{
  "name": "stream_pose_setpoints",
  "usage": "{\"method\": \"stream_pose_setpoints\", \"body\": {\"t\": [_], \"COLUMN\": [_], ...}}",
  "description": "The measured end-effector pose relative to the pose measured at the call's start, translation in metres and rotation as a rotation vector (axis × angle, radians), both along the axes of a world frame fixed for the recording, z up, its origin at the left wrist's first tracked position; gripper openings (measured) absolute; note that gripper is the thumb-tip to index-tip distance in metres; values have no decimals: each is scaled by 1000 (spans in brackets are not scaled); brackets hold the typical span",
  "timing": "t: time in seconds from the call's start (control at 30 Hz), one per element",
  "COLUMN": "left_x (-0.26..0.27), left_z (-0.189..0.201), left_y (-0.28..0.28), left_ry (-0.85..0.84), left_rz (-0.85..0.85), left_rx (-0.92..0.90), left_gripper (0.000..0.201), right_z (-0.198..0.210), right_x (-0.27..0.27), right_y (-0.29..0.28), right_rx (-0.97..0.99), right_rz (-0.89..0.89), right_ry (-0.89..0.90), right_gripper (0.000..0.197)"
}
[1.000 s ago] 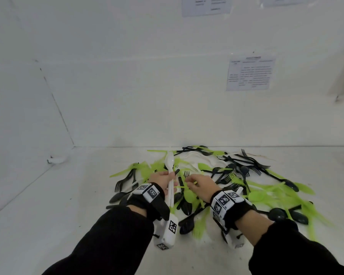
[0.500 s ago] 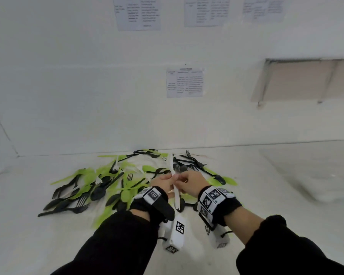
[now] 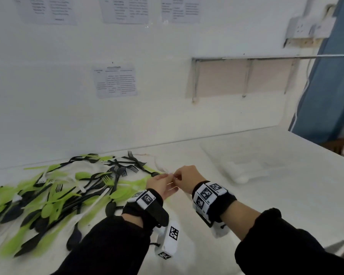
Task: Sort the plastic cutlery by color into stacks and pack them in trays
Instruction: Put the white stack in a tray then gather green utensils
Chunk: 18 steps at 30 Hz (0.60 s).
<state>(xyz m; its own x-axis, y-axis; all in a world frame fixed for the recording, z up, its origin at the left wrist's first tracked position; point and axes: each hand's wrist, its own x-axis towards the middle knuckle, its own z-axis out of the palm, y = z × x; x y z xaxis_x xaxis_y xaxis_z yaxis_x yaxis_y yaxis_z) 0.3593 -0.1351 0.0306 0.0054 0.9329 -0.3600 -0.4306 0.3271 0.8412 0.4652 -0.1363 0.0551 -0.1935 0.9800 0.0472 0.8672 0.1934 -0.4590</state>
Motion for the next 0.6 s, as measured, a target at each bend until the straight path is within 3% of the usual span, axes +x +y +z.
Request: {"method": "stream_pose_setpoints", "body": {"t": [0.13,0.33,0.4,0.47,0.6], "left_x": [45,112,132,147,173], "left_z": [4,14,7,-3,-20], "left_y": [16,29,43,58,81], "left_ry": [-37,183,327,626,1029], "left_rz": [-50,-325,-420,-495,-640], "left_rx": [33,94,150,228,311], "left_gripper": [11,11,48,81,120], "right_z": [5,23,30,38,43], "right_x": [38,119,151,186,254], "right_y": [8,28,37,46,67], "right_rx": [11,2,18,17,-58], "right_rz": [-50,-176,-205,-236,-209], "right_ry": [-51,-73,-68,-61,-240], "right_gripper": [27,24,25,23,21]}}
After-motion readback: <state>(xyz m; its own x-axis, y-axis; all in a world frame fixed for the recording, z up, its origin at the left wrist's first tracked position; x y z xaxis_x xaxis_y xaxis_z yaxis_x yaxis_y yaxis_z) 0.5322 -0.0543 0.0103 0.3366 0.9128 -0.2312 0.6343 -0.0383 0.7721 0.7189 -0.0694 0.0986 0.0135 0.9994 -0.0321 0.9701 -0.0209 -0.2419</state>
